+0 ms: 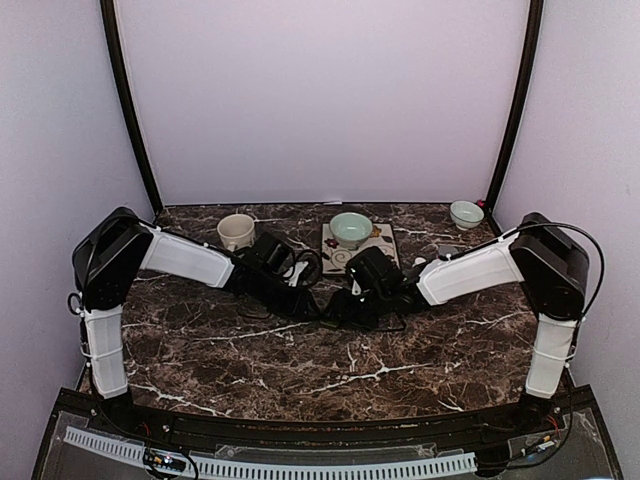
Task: Sort the pills into containers
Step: Adjust the pill container at the center of the board.
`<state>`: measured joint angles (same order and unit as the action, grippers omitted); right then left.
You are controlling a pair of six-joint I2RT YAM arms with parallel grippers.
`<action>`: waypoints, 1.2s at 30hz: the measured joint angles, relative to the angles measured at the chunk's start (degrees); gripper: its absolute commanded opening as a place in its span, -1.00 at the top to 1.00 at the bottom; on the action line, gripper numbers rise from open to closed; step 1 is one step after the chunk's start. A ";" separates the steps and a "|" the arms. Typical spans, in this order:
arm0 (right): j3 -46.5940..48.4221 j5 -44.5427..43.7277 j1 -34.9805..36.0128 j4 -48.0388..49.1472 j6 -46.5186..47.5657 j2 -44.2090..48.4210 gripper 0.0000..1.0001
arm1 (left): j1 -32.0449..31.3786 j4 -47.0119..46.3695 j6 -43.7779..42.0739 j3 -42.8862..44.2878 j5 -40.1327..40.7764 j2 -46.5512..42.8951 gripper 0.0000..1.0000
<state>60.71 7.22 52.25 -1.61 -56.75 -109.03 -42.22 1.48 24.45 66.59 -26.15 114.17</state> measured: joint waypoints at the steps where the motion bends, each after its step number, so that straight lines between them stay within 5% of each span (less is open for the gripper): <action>1: -0.33 -0.04 0.11 0.68 -0.22 -0.04 -0.01 | 0.00 -0.24 0.07 0.20 -0.17 0.28 0.48; 17: -4.39 -1.03 0.24 7.10 -2.54 0.52 0.18 | -0.48 -1.01 0.24 1.27 -0.61 1.55 0.58; 28: -6.49 -0.31 0.35 10.21 -3.06 1.81 -0.20 | -2.25 -2.45 0.42 0.63 -0.52 1.64 0.61; 36: -6.12 0.55 0.79 5.81 -0.48 3.28 -0.22 | -4.28 -4.24 1.31 -0.35 -0.96 1.60 0.61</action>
<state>54.59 7.77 53.04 4.21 -57.23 -105.75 -46.50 -2.76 25.76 66.24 -27.11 115.77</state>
